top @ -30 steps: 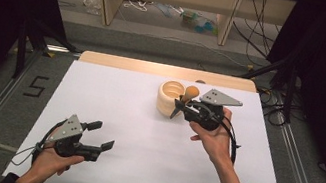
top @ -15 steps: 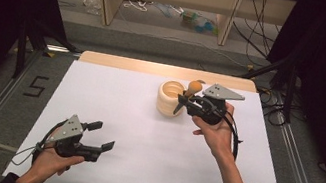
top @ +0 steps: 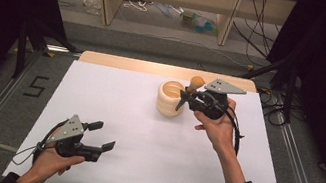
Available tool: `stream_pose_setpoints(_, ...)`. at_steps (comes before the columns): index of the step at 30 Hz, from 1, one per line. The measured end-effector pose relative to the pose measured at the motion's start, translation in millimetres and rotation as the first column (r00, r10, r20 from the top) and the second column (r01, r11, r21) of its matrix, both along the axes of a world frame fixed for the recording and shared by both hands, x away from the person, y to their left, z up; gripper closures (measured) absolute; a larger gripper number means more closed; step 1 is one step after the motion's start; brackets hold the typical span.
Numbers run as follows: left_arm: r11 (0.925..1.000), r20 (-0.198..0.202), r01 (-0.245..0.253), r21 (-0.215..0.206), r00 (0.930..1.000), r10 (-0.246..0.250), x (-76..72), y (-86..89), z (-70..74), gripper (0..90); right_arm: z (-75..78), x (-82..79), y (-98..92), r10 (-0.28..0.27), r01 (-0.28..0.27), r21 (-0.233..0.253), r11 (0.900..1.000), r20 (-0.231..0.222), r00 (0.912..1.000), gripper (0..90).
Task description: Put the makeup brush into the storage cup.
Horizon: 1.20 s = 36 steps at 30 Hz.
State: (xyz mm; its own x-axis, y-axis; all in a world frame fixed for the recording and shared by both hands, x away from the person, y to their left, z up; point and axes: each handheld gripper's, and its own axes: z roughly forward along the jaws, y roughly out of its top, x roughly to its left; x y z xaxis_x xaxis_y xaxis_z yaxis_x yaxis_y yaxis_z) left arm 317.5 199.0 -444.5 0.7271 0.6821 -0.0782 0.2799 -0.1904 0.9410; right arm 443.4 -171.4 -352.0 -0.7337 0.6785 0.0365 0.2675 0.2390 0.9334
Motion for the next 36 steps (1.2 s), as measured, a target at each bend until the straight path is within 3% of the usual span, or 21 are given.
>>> stream_pose_setpoints(5, 1.0, 0.001, 0.0, 0.002, 1.0, 0.0, 0.1, 0.4, -0.1, 21.0, 5.7, 5.1, 0.2, -0.007, 0.007, -0.01, 1.0, -0.001, 1.0, 73.7)
stream_pose_setpoints(6, 1.0, 0.0, 0.0, 0.001, 1.0, 0.0, 0.1, 0.2, -0.2, 20.9, 6.7, 7.4, -0.4, -0.01, 0.01, -0.014, 1.0, 0.019, 0.9998, 73.7)
stream_pose_setpoints(7, 1.0, 0.003, 0.002, 0.002, 1.0, -0.002, 0.2, 0.2, 0.0, 20.9, 8.0, 7.8, -0.1, -0.013, 0.013, -0.012, 1.0, 0.001, 0.9999, 73.7)
stream_pose_setpoints(8, 1.0, 0.003, 0.001, 0.002, 1.0, -0.001, 0.2, 0.3, 0.0, 20.9, 8.7, 10.2, -0.1, -0.014, 0.014, -0.011, 1.0, 0.024, 0.9996, 73.7)
stream_pose_setpoints(10, 1.0, 0.003, 0.001, 0.001, 1.0, -0.001, 0.3, 0.2, 0.1, 20.9, 11.9, 11.9, -0.2, -0.013, 0.014, -0.015, 1.0, 0.004, 0.9999, 73.7)
stream_pose_setpoints(14, 1.0, -0.001, -0.001, 0.001, 1.0, 0.001, 0.4, -0.1, -0.4, 21.0, 17.4, 17.0, 1.6, -0.02, 0.02, -0.018, 1.0, 0.026, 0.9995, 73.7)
stream_pose_setpoints(24, 1.0, -0.007, -0.005, 0.003, 1.0, 0.005, 0.5, -0.3, -0.7, 20.9, 31.4, 29.3, 6.0, -0.027, 0.027, -0.029, 0.999, 0.009, 0.9996, 73.7)
stream_pose_setpoints(36, 1.0, -0.007, -0.002, -0.003, 1.0, 0.002, 0.9, -0.5, -1.2, 20.9, 37.4, 47.6, 13.2, -0.047, 0.047, -0.026, 0.999, -0.012, 0.9988, 73.7)
